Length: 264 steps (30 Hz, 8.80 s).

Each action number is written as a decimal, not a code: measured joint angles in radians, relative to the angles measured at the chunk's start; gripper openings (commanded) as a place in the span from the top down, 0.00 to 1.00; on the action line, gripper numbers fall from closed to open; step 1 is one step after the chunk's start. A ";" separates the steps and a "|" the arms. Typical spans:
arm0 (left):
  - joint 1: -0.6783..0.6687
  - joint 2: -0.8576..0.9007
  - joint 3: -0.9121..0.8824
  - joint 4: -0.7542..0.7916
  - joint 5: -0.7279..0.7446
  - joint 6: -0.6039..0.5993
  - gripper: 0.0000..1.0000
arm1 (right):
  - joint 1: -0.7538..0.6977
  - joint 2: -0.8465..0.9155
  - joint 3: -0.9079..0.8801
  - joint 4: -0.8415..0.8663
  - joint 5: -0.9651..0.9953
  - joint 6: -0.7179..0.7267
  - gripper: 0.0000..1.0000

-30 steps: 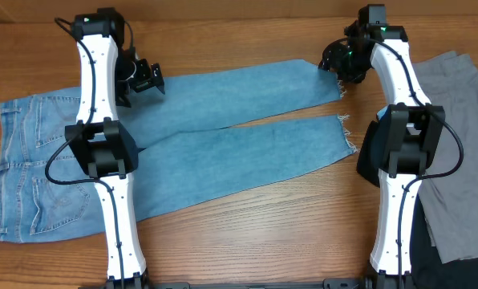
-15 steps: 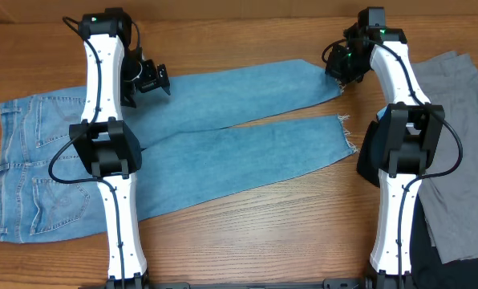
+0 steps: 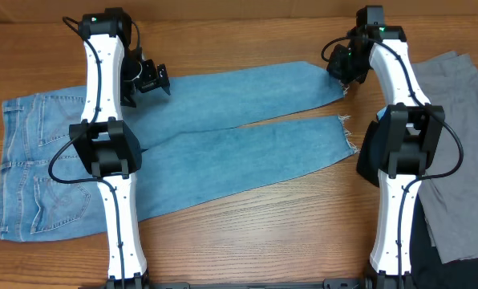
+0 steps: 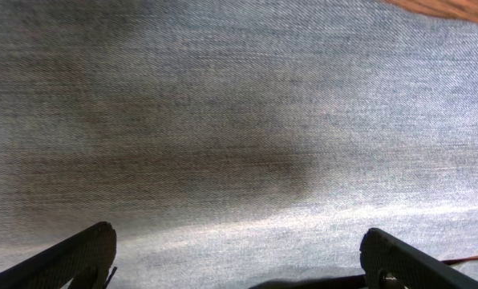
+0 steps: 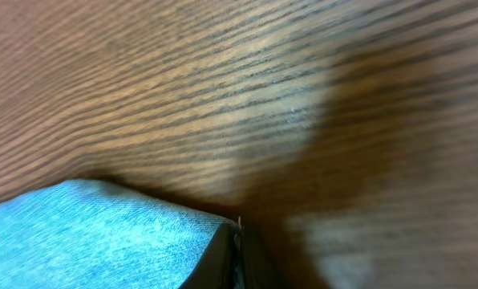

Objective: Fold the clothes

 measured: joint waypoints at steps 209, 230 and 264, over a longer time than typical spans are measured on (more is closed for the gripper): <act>0.808 -0.880 -1.704 0.829 -0.119 -0.463 0.96 | 0.056 -0.796 -1.314 0.316 0.161 0.601 0.96; 0.792 -1.006 -1.784 0.607 -0.131 -0.447 0.96 | 0.056 -0.920 -1.130 0.064 0.221 0.616 0.96; 0.665 -1.195 -1.788 0.821 -0.028 -0.471 0.96 | 0.063 -0.868 -1.015 0.584 0.195 0.635 0.96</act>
